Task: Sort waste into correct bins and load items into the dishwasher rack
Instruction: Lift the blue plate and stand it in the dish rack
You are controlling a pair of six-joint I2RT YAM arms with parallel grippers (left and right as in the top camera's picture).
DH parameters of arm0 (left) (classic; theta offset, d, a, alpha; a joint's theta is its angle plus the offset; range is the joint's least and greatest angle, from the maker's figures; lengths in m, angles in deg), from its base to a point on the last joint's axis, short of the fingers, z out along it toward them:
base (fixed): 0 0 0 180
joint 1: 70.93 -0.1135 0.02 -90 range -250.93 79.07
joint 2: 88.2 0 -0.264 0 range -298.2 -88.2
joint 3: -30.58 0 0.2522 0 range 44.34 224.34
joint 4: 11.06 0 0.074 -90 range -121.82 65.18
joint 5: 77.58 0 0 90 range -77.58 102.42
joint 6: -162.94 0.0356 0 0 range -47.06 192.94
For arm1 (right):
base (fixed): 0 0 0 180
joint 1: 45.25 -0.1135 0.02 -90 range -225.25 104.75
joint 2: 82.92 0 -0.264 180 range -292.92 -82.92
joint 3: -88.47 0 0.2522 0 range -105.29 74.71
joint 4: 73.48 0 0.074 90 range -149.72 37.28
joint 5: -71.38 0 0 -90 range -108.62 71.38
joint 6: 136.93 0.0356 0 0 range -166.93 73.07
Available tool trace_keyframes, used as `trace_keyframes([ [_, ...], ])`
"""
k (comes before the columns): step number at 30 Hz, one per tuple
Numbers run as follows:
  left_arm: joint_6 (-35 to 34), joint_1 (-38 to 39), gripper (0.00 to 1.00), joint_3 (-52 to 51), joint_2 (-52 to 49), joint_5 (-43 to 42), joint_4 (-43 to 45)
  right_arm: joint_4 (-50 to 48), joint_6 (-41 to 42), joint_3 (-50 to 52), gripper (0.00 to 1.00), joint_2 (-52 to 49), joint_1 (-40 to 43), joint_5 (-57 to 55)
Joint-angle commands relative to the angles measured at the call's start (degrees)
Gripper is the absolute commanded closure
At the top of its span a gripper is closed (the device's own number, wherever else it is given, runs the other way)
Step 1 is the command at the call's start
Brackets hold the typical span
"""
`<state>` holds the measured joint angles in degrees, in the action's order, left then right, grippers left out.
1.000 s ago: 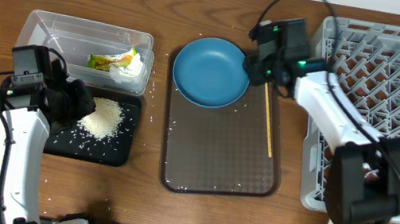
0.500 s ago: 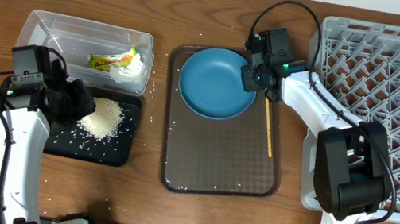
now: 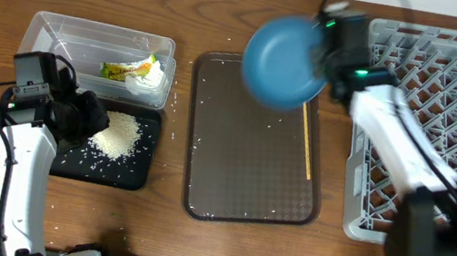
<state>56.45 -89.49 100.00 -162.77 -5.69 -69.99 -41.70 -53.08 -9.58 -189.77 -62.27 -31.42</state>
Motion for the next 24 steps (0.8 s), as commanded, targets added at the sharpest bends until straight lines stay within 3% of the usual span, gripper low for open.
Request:
trace_keyframes([
  [1,0.4,0.2,0.70,-0.3,0.5,-0.3,0.2,-4.2,-14.4,-0.5,0.99,6.9,3.2,-12.3],
  [8,0.4,0.2,0.70,-0.3,0.5,-0.3,0.7,-16.2,-44.7,-0.5,0.99,8.2,9.1,-29.3],
  [12,0.4,0.2,0.70,-0.3,0.5,-0.3,0.7,-19.9,-55.5,-0.5,0.99,8.2,13.0,-32.1],
  [17,0.4,0.2,0.70,-0.3,0.5,-0.3,0.7,-22.8,-60.4,-0.5,0.99,8.1,18.1,-30.6],
  [24,0.3,0.2,0.70,-0.3,0.5,-0.3,0.7,-16.8,-57.1,-0.4,0.99,7.3,20.5,-30.1],
])
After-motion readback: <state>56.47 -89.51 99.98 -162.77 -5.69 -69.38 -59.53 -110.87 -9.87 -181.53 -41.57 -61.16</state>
